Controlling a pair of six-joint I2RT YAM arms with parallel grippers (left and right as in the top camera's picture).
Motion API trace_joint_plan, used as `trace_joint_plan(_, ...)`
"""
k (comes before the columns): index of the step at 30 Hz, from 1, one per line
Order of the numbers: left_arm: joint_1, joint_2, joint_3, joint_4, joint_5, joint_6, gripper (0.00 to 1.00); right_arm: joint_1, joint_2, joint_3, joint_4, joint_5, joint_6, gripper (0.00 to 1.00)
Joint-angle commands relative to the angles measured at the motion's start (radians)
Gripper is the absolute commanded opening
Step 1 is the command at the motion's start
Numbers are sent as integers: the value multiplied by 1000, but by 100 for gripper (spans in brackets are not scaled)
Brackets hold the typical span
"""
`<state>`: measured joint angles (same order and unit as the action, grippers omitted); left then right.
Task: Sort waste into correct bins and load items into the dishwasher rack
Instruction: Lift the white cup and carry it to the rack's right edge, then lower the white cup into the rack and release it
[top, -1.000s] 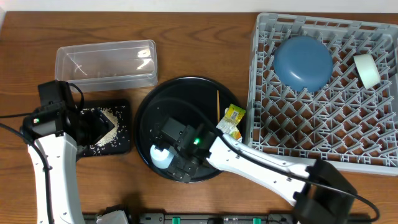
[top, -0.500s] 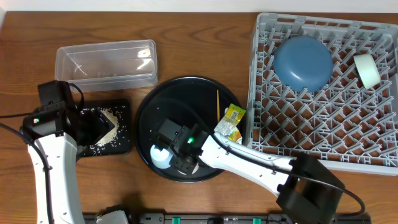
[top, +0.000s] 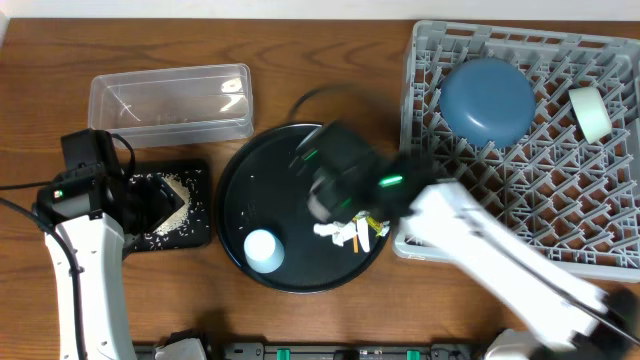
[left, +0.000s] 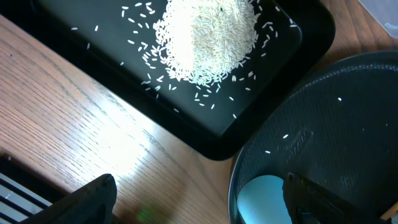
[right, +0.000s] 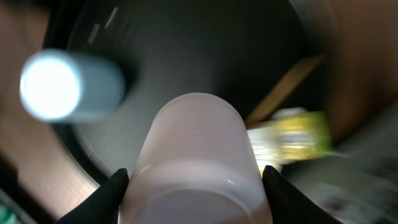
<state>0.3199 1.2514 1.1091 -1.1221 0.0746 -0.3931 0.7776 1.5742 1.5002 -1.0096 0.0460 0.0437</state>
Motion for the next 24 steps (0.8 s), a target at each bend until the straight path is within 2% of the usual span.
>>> trace_joint_plan(1,4,4,-6,-4,-11,-9,87,-148,-96,20,-21,33,46,38)
trace_joint_plan(7,4,4,-6,-3,-11,-9,87,-492,-178,20,-66,37,64,37)
trace_joint_plan(14,4,4,-6,-3,-11,-9,87,-917,-150,16,-60,55,34,36)
trace_joint_plan(21,4,4,-6,-3,-11,-9,87,-1202,-63,16,-25,56,11,37)
trace_joint_plan(24,4,4,-6,-3,-11,-9,87,-1275,-13,16,-21,55,11,36)
